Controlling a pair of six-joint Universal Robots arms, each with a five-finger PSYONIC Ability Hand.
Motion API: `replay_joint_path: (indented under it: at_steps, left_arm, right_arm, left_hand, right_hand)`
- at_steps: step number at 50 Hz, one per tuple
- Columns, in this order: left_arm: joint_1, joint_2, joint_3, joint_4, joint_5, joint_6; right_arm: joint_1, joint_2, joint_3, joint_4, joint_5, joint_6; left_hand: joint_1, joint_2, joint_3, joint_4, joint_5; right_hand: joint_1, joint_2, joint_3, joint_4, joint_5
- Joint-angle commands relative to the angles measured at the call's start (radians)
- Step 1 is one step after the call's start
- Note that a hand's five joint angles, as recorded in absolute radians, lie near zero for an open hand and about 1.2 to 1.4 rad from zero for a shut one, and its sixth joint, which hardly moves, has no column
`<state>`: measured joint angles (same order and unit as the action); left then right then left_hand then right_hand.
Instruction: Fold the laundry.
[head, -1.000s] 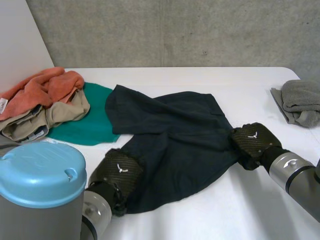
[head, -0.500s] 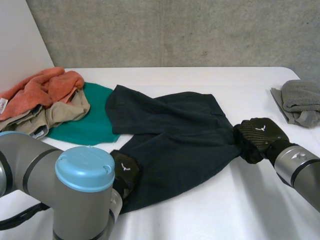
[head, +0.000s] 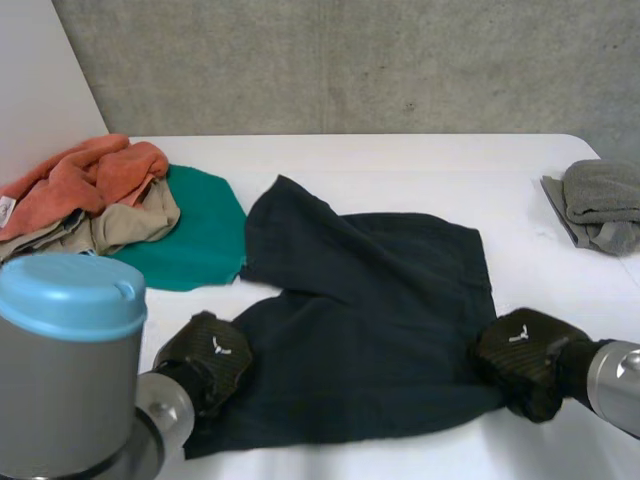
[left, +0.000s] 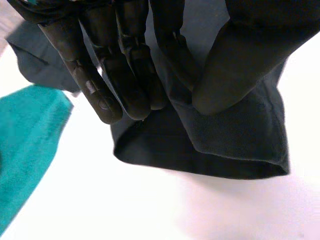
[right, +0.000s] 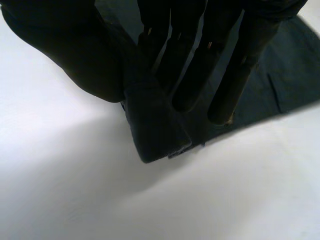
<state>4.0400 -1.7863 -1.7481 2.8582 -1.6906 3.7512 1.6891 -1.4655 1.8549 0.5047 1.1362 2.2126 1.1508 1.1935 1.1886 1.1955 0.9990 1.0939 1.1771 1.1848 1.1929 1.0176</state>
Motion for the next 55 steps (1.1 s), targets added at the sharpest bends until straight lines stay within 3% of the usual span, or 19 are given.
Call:
replay_joint_path:
  at_steps: [1,9,17,23,31,39,40,41,42,43,45,46,49,55]
  left_arm:
    - [0.057,-0.005,0.047,-0.019,0.055,-0.017]
    - [0.1,-0.194,0.251,0.141,0.019,0.025]
    - [0.122,-0.326,0.629,0.321,0.023,0.062]
    - [0.132,-0.499,0.922,0.368,0.014,0.07]
    - [0.136,-0.847,1.347,0.261,-0.015,0.136]
    - [0.137,-0.963,1.475,0.274,-0.046,0.127]
    - [0.137,-0.963,1.472,0.282,-0.046,0.125]
    - [0.137,-0.963,1.469,0.289,-0.047,0.124]
    - [0.134,-0.958,1.454,0.3,-0.052,0.119]
    - [0.132,-0.952,1.445,0.303,-0.054,0.118]
    - [0.126,-0.941,1.42,0.311,-0.061,0.111]
    - [0.122,-0.926,1.396,0.314,-0.066,0.114]
    - [0.12,-0.891,1.363,0.308,-0.066,0.107]
    - [0.109,-0.779,1.25,0.238,-0.055,0.075]
  right_arm:
    - [0.044,0.01,-0.046,-0.031,-0.046,0.145]
    - [0.106,0.138,-0.18,-0.23,0.037,0.37]
    - [0.149,0.324,-0.442,-0.397,0.261,0.498]
    - [0.155,0.464,-0.578,-0.54,0.339,0.49]
    - [0.188,0.703,-0.747,-0.747,0.396,0.412]
    - [0.188,0.833,-0.798,-0.926,0.381,0.334]
    - [0.188,0.838,-0.798,-0.943,0.379,0.335]
    - [0.188,0.843,-0.798,-0.954,0.378,0.338]
    - [0.187,0.846,-0.798,-0.968,0.378,0.341]
    - [0.187,0.846,-0.796,-0.989,0.387,0.349]
    - [0.187,0.844,-0.79,-0.996,0.392,0.357]
    - [0.185,0.838,-0.787,-0.996,0.399,0.367]
    - [0.184,0.817,-0.783,-0.982,0.424,0.39]
    - [0.17,0.72,-0.764,-0.893,0.444,0.496]
  left_hand:
    - [0.246,0.203,0.208,0.201,0.223]
    - [0.246,0.203,0.208,0.201,0.223]
    - [0.246,0.203,0.208,0.201,0.223]
    - [0.246,0.203,0.208,0.201,0.223]
    - [0.246,0.203,0.208,0.201,0.223]
    - [0.246,0.203,0.208,0.201,0.223]
    - [0.205,0.162,0.167,0.16,0.182]
    - [0.03,-0.012,-0.008,-0.014,0.008]
    - [-0.393,-0.436,-0.431,-0.438,-0.416]
    - [-0.574,-0.617,-0.612,-0.619,-0.597]
    - [-0.798,-0.841,-0.836,-0.843,-0.821]
    - [-0.936,-0.979,-0.974,-0.981,-0.959]
    - [-0.976,-1.019,-1.014,-1.021,-0.999]
    - [-0.976,-1.019,-1.014,-1.021,-0.999]
  right_hand:
    - [0.302,0.219,0.211,0.203,0.204]
    - [0.302,0.219,0.211,0.203,0.204]
    - [0.302,0.219,0.211,0.203,0.204]
    - [0.302,0.219,0.211,0.203,0.204]
    - [0.302,0.219,0.211,0.203,0.204]
    - [0.135,0.052,0.044,0.036,0.037]
    - [0.074,-0.01,-0.017,-0.025,-0.025]
    - [-0.011,-0.095,-0.102,-0.11,-0.11]
    - [-0.123,-0.206,-0.213,-0.222,-0.221]
    - [-0.292,-0.376,-0.383,-0.391,-0.39]
    - [-0.329,-0.412,-0.42,-0.428,-0.427]
    - [-0.527,-0.61,-0.618,-0.626,-0.625]
    - [-0.918,-1.001,-1.009,-1.017,-1.016]
    - [-0.919,-1.003,-1.01,-1.018,-1.018]
